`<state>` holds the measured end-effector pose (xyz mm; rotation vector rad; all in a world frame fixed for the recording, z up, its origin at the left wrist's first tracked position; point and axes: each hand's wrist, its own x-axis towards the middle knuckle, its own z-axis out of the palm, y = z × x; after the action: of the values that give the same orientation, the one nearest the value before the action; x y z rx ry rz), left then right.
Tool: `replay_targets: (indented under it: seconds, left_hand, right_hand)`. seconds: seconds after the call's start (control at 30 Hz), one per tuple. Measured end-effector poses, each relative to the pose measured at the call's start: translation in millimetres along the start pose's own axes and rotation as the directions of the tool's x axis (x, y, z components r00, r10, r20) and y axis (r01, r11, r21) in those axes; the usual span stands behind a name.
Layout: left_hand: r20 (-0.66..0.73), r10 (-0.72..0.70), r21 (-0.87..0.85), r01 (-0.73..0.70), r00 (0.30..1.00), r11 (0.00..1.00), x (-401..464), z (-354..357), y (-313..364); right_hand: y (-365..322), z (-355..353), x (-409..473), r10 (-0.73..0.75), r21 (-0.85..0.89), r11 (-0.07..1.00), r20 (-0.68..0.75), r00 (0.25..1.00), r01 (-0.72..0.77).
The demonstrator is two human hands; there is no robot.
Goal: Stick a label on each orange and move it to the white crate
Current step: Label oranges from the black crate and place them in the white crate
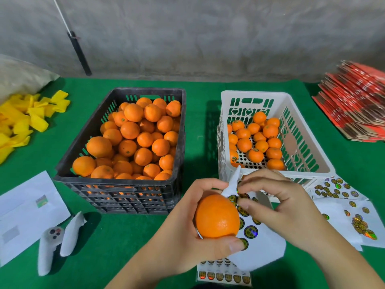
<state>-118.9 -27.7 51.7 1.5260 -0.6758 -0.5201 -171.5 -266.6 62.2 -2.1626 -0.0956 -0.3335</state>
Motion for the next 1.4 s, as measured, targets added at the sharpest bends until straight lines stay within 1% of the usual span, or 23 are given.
replay_targets:
  seconds: [0.07, 0.2, 0.37, 0.47, 0.57, 0.63, 0.77, 0.8, 0.83, 0.9, 0.97, 1.0, 1.03, 1.07, 1.1, 1.13, 1.17, 1.2, 1.27, 1.3, 1.33, 1.4]
  left_hand:
    - [-0.001, 0.004, 0.019, -0.004, 1.000, 1.000, 0, 0, 0]
    - [-0.011, 0.020, 0.021, -0.020, 1.000, 1.000, 1, 2, 2]
    - [-0.016, 0.044, 0.018, -0.044, 0.999, 0.999, 2, 3, 2]
    - [-0.016, 0.034, -0.014, -0.034, 0.999, 0.999, 2, 3, 2]
    - [-0.030, 0.041, -0.018, -0.042, 0.999, 0.999, 1, 3, 2]
    - [-0.023, 0.050, -0.036, -0.051, 0.998, 0.998, 1, 2, 3]
    - [-0.005, 0.076, 0.021, -0.076, 0.997, 0.997, 2, 2, 6]
    - [-0.006, 0.082, 0.025, -0.081, 0.997, 0.996, 3, 2, 7]
    - [-0.005, 0.088, 0.018, -0.088, 0.996, 0.996, 2, 2, 7]
    - [0.002, 0.101, -0.010, -0.100, 0.995, 0.995, 2, 2, 9]
    - [0.015, 0.113, -0.042, -0.113, 0.993, 0.993, 2, 2, 10]
    - [0.019, 0.116, -0.057, -0.115, 0.993, 0.992, 3, 2, 10]
    - [0.018, 0.116, -0.071, -0.114, 0.993, 0.991, 3, 3, 10]
    - [0.012, 0.111, -0.080, -0.110, 0.994, 0.991, 4, 4, 10]
    - [0.002, 0.106, -0.077, -0.106, 0.994, 0.991, 4, 5, 10]
    - [-0.010, 0.100, -0.062, -0.100, 0.995, 0.993, 5, 5, 10]
    - [-0.021, 0.090, -0.043, -0.090, 0.996, 0.995, 6, 5, 10]
    - [-0.026, 0.072, -0.031, -0.073, 0.997, 0.997, 7, 5, 9]
    - [-0.013, 0.036, -0.077, -0.037, 0.999, 0.996, 9, 6, 9]
    - [-0.002, 0.031, -0.111, -0.031, 1.000, 0.993, 10, 6, 9]
    - [-0.002, 0.028, -0.130, -0.028, 1.000, 0.991, 11, 7, 9]
    - [-0.013, 0.013, -0.138, -0.015, 1.000, 0.990, 13, 7, 9]
  right_hand:
    - [-2, 3, -2, -0.041, -0.081, 0.996, -0.028, 0.999, 0.039]
    - [-8, 6, 1, -0.122, -0.128, 0.986, -0.098, 0.988, 0.109]
    - [-9, 8, 3, -0.012, 0.029, 0.999, -0.134, 0.991, 0.016]
    - [-9, 8, 4, 0.039, 0.051, 0.998, -0.141, 0.989, -0.032]
    - [-14, 7, 3, -0.019, -0.020, 1.000, -0.105, 0.994, 0.017]
    - [-16, 7, 3, -0.073, -0.082, 0.995, -0.118, 0.990, 0.064]
    - [-16, 10, 5, -0.224, -0.271, 0.945, -0.139, 0.965, 0.181]
    - [-15, 11, 5, -0.225, -0.262, 0.948, -0.145, 0.963, 0.182]
    - [-14, 10, 6, -0.202, -0.216, 0.962, -0.154, 0.967, 0.167]
    - [-13, 8, 6, -0.128, -0.094, 0.989, -0.170, 0.977, 0.113]
    - [-13, 7, 8, -0.073, -0.035, 0.997, -0.176, 0.982, 0.068]
    - [-13, 6, 8, -0.054, -0.023, 0.998, -0.194, 0.980, 0.051]
    - [-15, 5, 9, -0.037, -0.018, 0.999, -0.242, 0.970, 0.034]
    - [-18, 3, 10, -0.037, -0.032, 0.999, -0.321, 0.946, 0.028]
    - [-21, 1, 10, -0.068, -0.072, 0.997, -0.406, 0.911, 0.042]
    - [-26, -1, 9, -0.137, -0.140, 0.987, -0.468, 0.873, 0.080]
    - [-32, -2, 7, -0.231, -0.218, 0.966, -0.477, 0.848, 0.140]
    - [-37, -1, 4, -0.324, -0.290, 0.934, -0.431, 0.842, 0.210]
    - [-41, 5, -5, -0.454, -0.377, 0.857, -0.232, 0.860, 0.351]
    - [-41, 9, -8, -0.477, -0.387, 0.831, -0.131, 0.869, 0.399]
    - [-40, 12, -10, -0.479, -0.373, 0.825, -0.061, 0.876, 0.425]
    - [-37, 11, -11, -0.446, -0.292, 0.857, -0.007, 0.895, 0.425]
